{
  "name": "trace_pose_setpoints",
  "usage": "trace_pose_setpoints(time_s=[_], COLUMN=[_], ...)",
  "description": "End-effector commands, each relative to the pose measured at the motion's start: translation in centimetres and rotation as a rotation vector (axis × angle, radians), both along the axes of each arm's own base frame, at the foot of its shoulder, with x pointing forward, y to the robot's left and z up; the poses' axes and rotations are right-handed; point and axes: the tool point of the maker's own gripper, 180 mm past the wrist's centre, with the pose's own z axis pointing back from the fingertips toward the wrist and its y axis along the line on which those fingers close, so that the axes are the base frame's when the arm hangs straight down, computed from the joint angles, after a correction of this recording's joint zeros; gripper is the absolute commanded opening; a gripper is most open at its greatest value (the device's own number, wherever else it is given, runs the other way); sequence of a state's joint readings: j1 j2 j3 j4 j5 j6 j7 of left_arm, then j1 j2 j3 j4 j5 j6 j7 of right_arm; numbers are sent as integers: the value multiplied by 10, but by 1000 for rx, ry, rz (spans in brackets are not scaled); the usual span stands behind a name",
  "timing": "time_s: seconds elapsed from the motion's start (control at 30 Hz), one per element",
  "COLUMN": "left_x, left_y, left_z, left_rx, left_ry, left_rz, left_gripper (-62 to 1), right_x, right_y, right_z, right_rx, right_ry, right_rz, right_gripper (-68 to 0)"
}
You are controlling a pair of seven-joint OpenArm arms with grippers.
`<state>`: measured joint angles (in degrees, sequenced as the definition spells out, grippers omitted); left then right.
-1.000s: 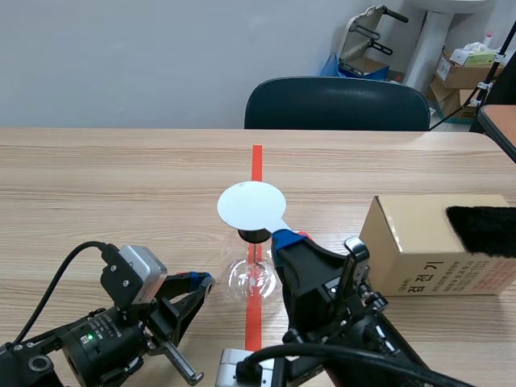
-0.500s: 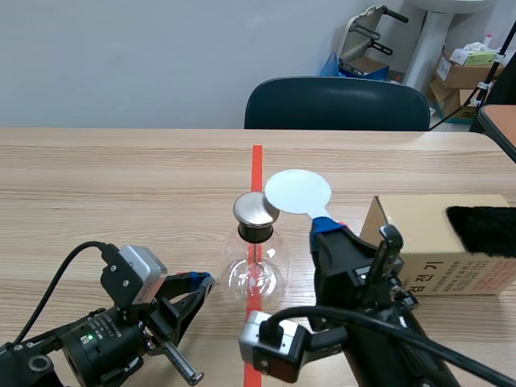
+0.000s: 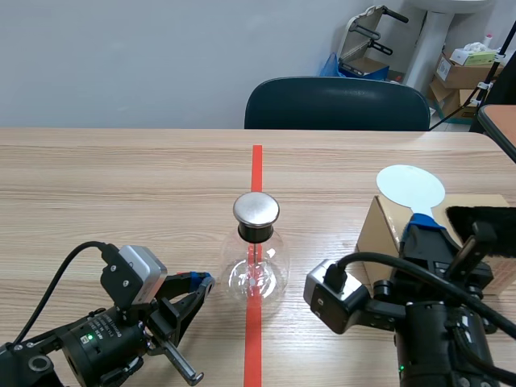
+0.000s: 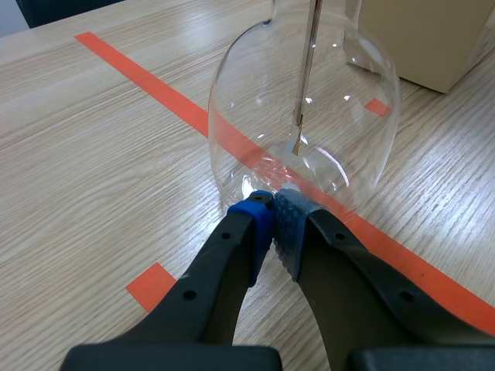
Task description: Do the electroscope experiment
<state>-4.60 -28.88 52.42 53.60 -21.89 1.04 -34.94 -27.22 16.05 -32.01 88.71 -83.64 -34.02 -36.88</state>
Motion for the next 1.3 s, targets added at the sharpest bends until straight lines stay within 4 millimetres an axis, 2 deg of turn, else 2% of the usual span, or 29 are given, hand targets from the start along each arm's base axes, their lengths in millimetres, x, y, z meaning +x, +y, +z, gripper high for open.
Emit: trace_pose_setpoints(time_s=[0.0,0.3,0.47,0.63,0.87,1.27], left_x=[1,1,1,1,1,1], left_y=[-4,-4,-4,-4,-4,-4], left_z=[7,7,7,7,7,3], left_rx=[-22,-22,-22,-22,-22,-9], left_ry=[-19,-19,-19,-19,-19,-5], left_rz=[-5,-5,-5,-5,-5,-4], left_gripper=[-583,-583,-583,-584,-583,-583], right_x=[3,2,4,5,3,-15], right_y=[-6,-11,-2,16,52,105], right_z=[7,7,7,7,7,5], right_rx=[0,2,0,-5,-14,-27], right_ry=[-29,-29,-29,-27,-24,-19], right_rz=[-20,-48,1,101,300,612], right_gripper=[-665,-665,-665,-665,-665,-665])
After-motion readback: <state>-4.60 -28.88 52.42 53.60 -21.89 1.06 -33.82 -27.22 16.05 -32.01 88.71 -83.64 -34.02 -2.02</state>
